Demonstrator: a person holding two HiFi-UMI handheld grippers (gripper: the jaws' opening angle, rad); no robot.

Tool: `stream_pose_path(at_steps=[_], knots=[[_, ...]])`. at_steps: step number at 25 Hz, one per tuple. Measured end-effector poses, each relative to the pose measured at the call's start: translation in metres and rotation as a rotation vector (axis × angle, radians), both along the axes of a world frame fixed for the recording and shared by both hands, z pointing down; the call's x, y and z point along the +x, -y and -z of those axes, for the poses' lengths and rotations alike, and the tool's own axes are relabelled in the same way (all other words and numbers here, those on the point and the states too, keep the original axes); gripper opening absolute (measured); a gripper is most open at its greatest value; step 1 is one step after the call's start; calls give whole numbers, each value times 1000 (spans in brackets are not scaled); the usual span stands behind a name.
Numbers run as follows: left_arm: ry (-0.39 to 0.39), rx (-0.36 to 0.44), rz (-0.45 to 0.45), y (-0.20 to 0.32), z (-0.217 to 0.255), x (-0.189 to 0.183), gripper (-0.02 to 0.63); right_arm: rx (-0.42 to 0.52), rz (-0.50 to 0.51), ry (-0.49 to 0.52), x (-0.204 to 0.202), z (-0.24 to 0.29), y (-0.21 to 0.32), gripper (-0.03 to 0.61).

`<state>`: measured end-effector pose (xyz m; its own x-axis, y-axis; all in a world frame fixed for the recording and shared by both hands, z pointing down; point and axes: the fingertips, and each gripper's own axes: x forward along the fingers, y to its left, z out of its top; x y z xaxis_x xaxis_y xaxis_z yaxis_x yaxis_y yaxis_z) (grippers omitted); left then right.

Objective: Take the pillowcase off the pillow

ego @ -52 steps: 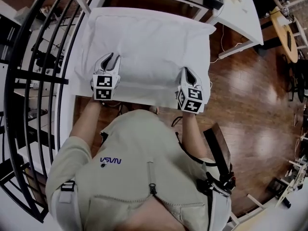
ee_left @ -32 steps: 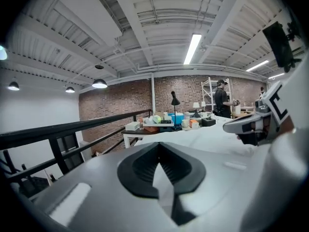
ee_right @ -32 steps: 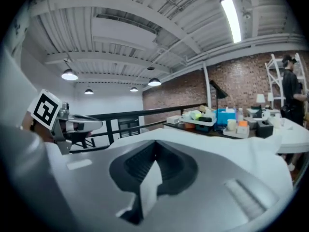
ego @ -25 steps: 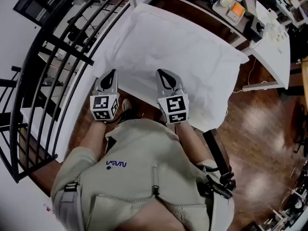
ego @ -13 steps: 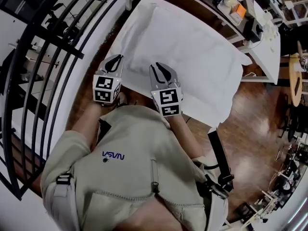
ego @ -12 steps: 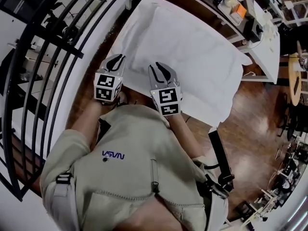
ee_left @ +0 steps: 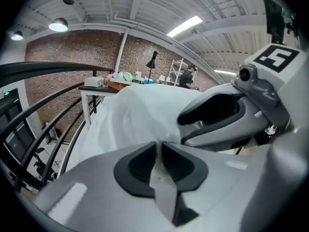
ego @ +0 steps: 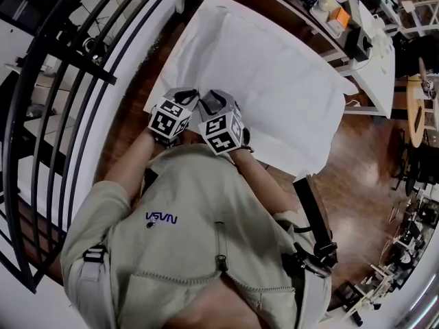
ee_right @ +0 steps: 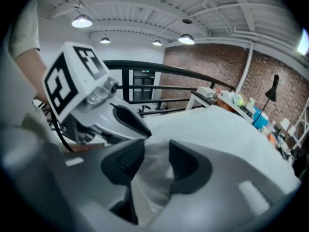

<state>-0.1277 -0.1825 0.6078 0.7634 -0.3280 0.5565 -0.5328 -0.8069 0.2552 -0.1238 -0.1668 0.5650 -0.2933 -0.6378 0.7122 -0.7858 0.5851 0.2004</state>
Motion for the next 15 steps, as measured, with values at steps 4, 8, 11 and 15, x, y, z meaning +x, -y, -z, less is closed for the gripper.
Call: stream_pose_path(at_steps=[4,8,11,15], knots=[[7,36,1,-2,6,-3,36,-13,15,-60,9,-8,0,96],[-55,73,73,4,32,-14,17,47,-38,-7,19,16,-2,13],[-98,94,119,9,48,-21,17,113,-101,22,36,43,-7,5],[-145,96,166,15,58,-26,15,119,-246,66,82,53,-29,6]])
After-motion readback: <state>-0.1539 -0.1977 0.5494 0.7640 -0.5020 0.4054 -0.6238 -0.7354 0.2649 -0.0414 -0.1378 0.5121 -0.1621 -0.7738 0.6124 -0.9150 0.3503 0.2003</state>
